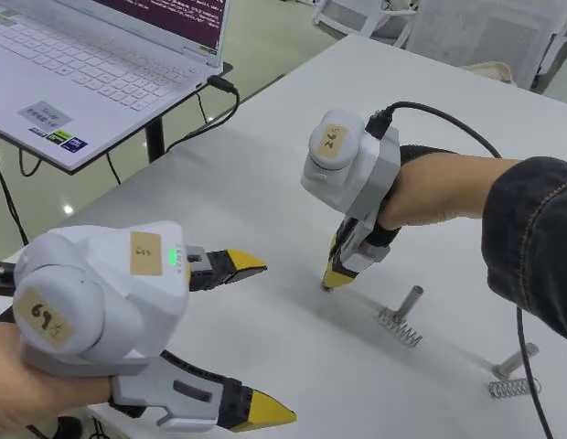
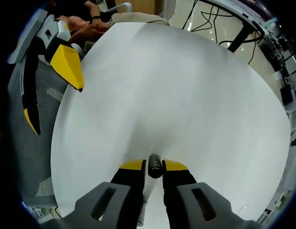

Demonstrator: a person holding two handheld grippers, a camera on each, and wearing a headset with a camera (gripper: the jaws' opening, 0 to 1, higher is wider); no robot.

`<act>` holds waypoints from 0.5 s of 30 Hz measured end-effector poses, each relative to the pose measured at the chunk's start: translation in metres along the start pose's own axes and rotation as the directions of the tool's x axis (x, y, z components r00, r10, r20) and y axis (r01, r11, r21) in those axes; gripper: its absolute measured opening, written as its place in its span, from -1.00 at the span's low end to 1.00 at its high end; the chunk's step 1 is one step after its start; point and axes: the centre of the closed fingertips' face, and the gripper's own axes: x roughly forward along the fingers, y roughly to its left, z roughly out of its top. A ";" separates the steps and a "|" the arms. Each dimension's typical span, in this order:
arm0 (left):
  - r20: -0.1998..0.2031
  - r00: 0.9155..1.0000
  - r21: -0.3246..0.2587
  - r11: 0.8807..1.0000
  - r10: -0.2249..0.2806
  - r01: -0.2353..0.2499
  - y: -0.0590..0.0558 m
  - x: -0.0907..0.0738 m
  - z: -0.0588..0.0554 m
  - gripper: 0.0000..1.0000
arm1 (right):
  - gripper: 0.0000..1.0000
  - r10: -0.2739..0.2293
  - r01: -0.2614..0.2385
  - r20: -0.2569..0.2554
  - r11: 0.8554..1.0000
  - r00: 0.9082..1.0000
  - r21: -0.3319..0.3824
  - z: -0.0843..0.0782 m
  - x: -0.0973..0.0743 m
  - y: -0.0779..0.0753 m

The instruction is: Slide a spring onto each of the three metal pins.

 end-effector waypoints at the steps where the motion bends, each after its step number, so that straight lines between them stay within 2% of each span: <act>1: 0.000 1.000 -0.001 1.000 -0.001 0.001 0.000 0.000 0.000 0.50 | -0.76 0.001 -0.001 0.003 1.000 1.000 0.000 0.000 -0.001 0.000; 7: -0.002 1.000 0.001 1.000 -0.004 0.004 -0.001 0.001 0.000 0.50 | -0.66 -0.010 0.010 0.020 1.000 1.000 0.000 0.001 -0.005 0.000; 15: -0.002 1.000 0.014 1.000 -0.014 0.014 -0.002 0.003 0.005 0.49 | -0.62 -0.063 0.062 0.074 0.998 0.995 0.015 0.006 -0.024 -0.008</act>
